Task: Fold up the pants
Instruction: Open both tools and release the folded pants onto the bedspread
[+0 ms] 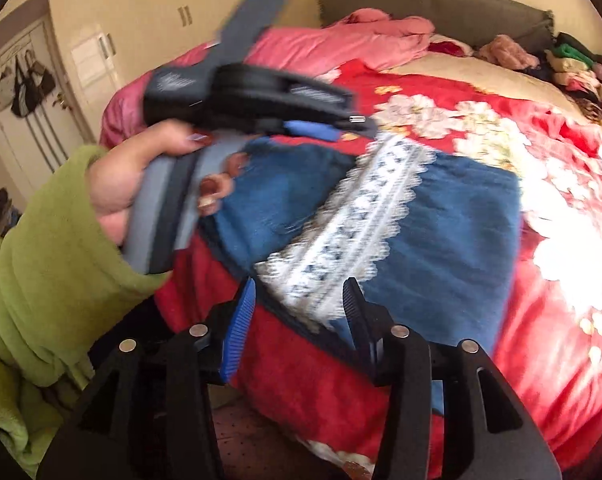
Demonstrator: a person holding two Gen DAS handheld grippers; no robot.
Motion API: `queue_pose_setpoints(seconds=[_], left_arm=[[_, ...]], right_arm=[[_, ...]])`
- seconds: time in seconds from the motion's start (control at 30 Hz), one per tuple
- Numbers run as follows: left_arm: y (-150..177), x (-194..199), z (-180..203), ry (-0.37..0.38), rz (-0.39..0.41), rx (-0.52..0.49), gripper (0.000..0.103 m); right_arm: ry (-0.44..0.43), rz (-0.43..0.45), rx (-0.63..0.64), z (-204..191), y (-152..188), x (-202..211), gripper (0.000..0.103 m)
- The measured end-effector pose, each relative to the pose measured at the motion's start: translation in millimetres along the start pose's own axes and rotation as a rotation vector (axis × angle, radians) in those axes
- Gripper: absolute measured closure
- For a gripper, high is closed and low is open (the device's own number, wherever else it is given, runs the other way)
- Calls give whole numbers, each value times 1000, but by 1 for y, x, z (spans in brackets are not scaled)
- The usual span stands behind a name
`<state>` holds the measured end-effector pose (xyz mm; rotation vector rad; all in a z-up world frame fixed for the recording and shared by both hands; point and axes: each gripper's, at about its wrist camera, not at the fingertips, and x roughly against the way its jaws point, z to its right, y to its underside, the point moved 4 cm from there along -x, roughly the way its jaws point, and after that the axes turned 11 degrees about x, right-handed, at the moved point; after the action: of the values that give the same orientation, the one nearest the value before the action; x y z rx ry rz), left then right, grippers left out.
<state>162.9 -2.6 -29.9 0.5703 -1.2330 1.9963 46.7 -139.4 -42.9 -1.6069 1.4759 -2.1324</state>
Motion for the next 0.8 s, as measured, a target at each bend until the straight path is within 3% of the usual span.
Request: queue_pose_setpoints(seconds=[0.1,0.2,0.23,0.33,0.5,0.8], left_arm=[[11,18,6,-23,44,-31,62],[33,26,16,-15,30,-78,81],[42,26,20,-19,17,-105,82],[75,15,29,-37,-53,-186,82],[118,-6,27,-78,-157,-245,82],[117,0,27,-79,-154,-252,78]], right_arm=[[72,-17,-35,21,10,9,59],[93,-39,-68,37,18,7,62],[92,-45,-72,39,20,6,62],[92,-87,-71,40,32,2,62],[164,-210,-60,53,59,-17,64],[161,-191,-74,53,61,-15,64]])
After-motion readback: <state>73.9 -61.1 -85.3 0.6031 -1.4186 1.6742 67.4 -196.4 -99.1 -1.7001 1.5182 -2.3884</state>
